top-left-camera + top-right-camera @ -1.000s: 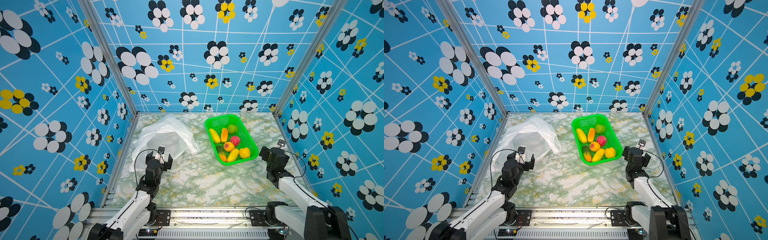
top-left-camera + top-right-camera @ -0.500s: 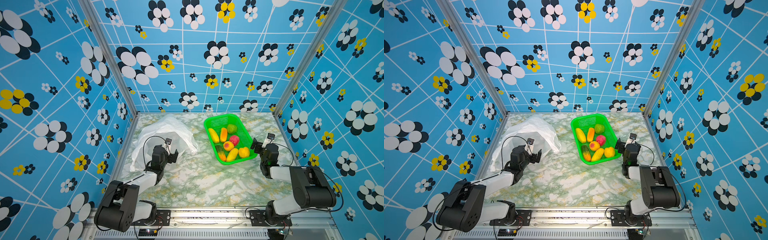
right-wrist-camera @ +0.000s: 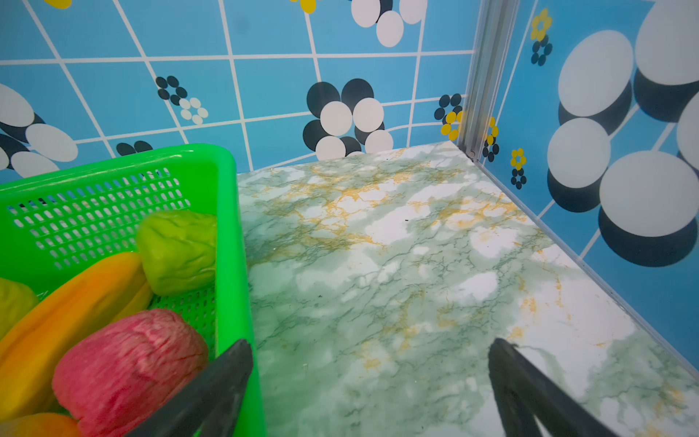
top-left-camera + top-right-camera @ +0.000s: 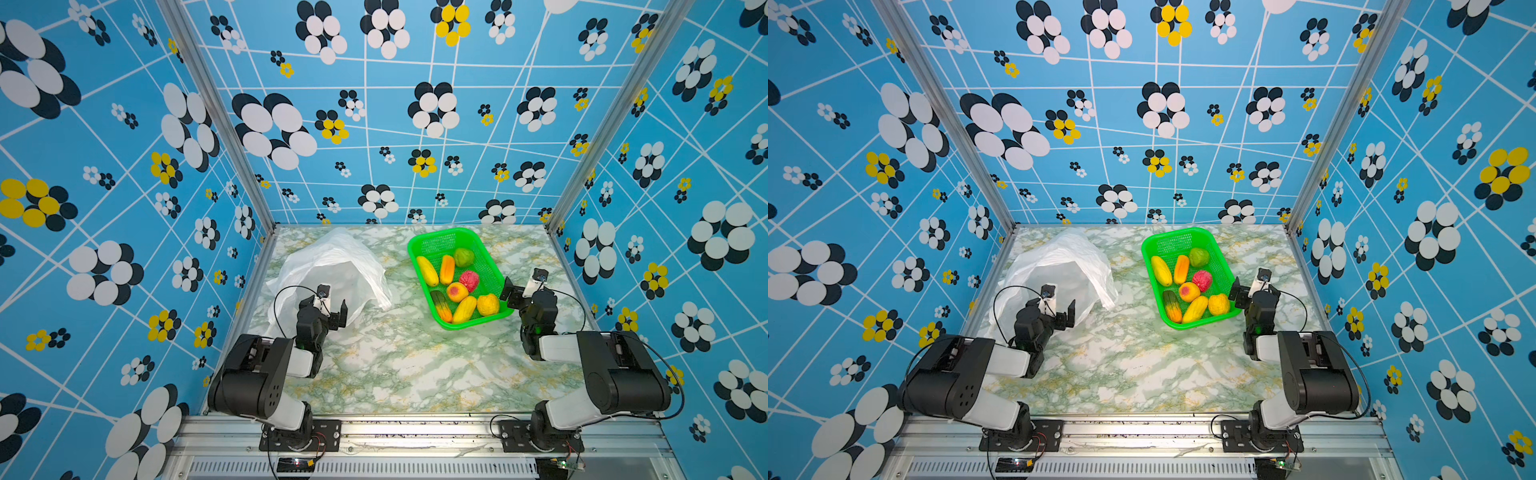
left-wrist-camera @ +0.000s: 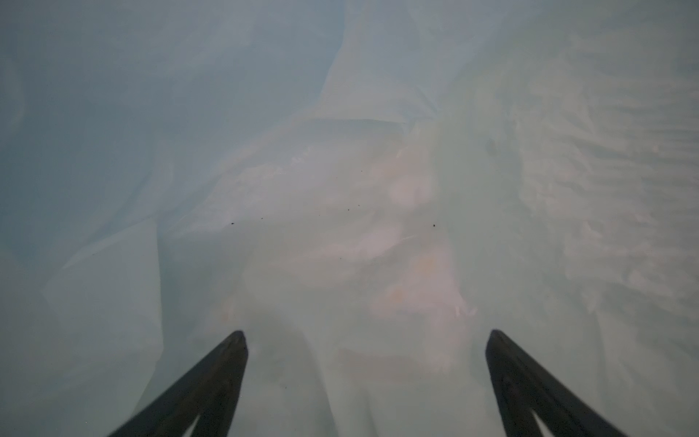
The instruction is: Untie the knot of the plastic bag and take out the fruit
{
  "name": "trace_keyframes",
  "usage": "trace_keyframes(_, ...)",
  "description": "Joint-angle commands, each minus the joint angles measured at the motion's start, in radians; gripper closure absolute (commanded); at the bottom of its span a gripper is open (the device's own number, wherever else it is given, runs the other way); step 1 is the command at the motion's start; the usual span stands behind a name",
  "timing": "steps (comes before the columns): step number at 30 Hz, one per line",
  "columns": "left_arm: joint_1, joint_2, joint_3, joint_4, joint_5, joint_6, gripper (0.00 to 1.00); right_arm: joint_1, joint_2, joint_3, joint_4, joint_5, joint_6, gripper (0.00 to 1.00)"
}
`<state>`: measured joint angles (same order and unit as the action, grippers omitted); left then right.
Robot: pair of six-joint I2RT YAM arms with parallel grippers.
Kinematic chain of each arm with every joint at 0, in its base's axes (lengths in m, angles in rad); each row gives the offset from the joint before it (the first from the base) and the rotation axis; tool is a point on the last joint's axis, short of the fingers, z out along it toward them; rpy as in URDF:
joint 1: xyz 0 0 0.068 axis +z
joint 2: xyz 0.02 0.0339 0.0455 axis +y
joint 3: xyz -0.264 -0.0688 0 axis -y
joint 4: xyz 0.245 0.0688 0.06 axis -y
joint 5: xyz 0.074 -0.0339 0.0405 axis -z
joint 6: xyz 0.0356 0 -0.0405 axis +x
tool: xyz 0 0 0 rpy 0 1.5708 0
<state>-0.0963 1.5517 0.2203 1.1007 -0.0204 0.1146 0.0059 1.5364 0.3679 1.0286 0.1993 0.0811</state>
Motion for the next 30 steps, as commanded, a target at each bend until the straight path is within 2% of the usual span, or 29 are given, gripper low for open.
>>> trace_keyframes(1, 0.029, -0.015, 0.065, -0.017, 0.060, -0.036, 0.01, 0.005, 0.018, -0.003, -0.070, -0.001, -0.028, 0.01)
trace_keyframes(5, 0.085, -0.008, 0.169, -0.207, 0.050, -0.115, 0.01, 0.006, 0.018, -0.005, -0.068, -0.001, -0.029, 0.01)
trace_keyframes(30, 0.095, -0.005, 0.162, -0.187, 0.056, -0.125, 0.01, 0.014, 0.019, 0.006, -0.088, -0.024, -0.049, 0.01)
